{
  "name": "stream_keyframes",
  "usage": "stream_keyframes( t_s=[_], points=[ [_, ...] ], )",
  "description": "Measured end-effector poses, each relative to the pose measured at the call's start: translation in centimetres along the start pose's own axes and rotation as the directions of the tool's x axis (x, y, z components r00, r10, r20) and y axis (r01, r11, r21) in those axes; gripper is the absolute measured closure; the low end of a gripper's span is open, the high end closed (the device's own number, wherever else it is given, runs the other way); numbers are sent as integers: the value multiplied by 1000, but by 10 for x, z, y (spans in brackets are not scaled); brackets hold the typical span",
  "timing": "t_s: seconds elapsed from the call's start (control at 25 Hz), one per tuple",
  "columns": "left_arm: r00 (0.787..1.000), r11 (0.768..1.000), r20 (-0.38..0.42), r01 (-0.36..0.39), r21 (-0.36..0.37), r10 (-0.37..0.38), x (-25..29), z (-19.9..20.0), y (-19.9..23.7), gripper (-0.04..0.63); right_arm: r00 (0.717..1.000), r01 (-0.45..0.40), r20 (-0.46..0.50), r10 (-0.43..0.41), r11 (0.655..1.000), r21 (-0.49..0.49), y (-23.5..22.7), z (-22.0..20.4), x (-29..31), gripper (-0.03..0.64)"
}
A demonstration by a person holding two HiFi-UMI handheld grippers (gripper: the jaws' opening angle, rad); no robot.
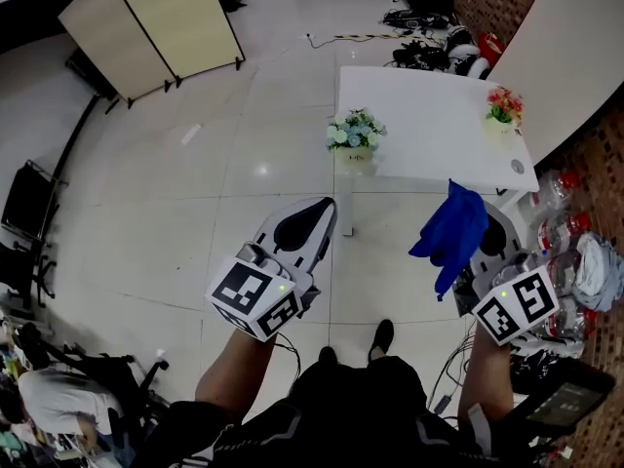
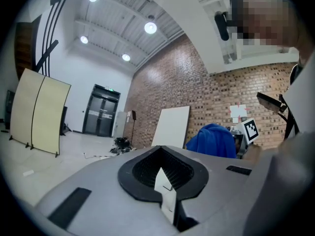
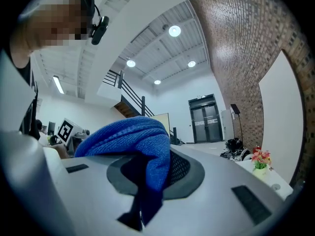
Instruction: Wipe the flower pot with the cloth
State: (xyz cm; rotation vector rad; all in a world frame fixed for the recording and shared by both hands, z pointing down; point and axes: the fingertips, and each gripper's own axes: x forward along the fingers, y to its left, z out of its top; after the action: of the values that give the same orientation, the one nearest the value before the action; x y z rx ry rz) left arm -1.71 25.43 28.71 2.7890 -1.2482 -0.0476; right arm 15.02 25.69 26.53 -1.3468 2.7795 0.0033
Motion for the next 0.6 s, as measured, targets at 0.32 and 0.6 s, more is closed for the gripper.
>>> stream_keyframes(
  t_s=[0.32,0.6],
  points=[
    [999,999,25,37,1,-37,-71,7,-21,591,999,34,-12,-34,999,2,74,-2,-35,568],
    [999,1000,52,-4,21,3,-98,24,-62,591,1000,3,-21,-4,998,-55,91,15,-79,568]
  ],
)
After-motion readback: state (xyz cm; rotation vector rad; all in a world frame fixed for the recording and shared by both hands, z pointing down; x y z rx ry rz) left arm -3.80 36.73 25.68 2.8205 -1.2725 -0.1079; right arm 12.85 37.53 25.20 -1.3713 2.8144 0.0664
